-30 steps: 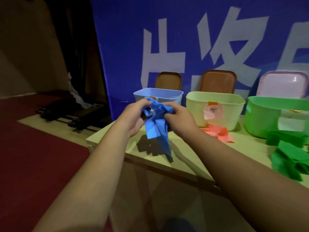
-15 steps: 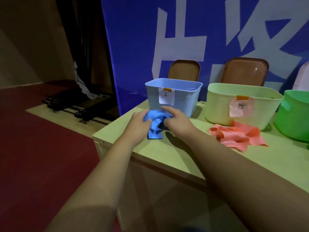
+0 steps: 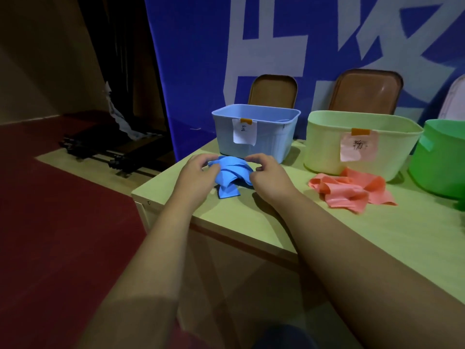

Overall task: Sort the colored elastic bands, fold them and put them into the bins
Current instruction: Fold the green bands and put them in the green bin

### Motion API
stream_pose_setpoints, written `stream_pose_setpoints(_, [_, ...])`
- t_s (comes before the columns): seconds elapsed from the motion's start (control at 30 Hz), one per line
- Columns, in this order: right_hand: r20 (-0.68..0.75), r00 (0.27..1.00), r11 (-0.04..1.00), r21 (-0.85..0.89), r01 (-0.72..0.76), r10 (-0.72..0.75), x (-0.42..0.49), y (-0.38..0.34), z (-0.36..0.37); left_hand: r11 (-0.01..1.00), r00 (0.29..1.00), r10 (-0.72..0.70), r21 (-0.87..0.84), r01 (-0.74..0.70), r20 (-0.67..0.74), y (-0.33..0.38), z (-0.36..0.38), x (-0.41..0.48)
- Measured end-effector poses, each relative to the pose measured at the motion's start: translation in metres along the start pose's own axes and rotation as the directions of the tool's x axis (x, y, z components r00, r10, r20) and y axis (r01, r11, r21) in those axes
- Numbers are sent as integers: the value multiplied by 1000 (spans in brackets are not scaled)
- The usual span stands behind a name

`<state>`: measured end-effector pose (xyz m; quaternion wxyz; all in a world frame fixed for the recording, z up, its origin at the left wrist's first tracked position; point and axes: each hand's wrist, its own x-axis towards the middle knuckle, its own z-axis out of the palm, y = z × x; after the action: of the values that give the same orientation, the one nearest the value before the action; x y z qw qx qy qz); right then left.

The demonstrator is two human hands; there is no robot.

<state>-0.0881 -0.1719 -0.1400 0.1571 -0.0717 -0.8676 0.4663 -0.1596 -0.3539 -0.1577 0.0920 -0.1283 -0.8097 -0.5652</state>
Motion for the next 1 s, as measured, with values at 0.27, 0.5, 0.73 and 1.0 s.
stream_pose_setpoints(0.27, [64,994,996,-16,-83,84,-27,-15,-16,994,993,4,109,9,-114,14,-2,-26])
stream_pose_setpoints(0.5, [12,1000,998,-61,-8,9,-67,-23,-93,998,988,37,-37,-43,-148,62,35,-81])
stream_pose_setpoints(0.73, [-132,990,995,-82,-63,51,-125,12,-208,977,949,191,-145,-159,249,160,115,-126])
stream_pose_setpoints(1.0, [-444,875,977,-2,-214,191,-178,91,-331,953,754,302,-176,-245,583,230,235,-163])
